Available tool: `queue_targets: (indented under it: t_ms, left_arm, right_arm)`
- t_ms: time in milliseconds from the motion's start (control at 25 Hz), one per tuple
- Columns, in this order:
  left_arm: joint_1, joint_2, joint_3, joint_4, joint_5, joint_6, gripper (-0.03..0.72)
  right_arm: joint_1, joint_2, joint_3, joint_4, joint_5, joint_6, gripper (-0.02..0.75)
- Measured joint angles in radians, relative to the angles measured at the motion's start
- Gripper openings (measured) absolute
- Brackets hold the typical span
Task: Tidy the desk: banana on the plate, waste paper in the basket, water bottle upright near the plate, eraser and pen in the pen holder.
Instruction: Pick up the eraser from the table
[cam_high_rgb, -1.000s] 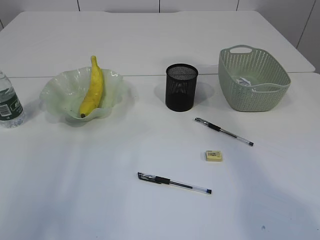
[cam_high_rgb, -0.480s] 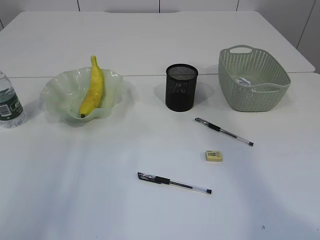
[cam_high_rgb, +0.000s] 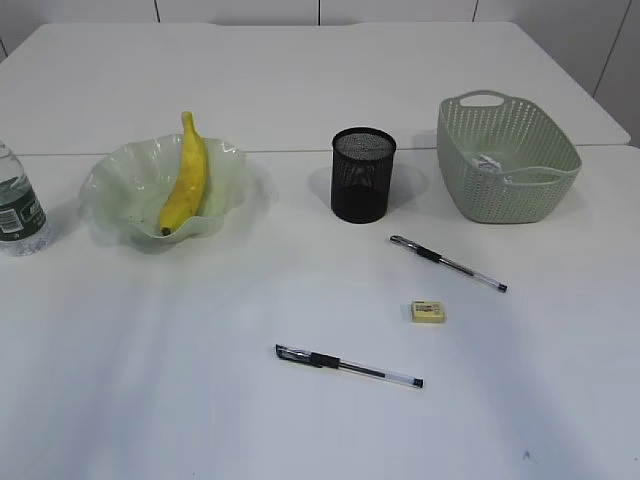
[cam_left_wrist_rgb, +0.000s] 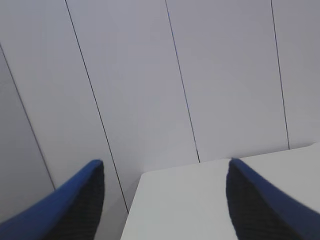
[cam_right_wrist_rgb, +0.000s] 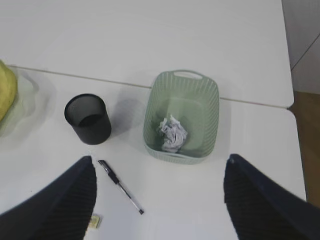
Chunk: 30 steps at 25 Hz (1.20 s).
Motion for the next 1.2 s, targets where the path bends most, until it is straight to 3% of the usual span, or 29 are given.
queue_targets:
  t_ms: [760,1200]
  left_arm:
    - [0.000,0.000,0.000,0.005,0.000,0.000,0.538]
    - [0.000,0.000,0.000,0.005,0.002,0.000,0.538]
  right_arm:
    - [0.000,-0.252,0.573,-0.004,-0.246,-0.169,0.586]
    - [0.055,-0.256,0.716,0.011,-0.339,-0.255,0.551]
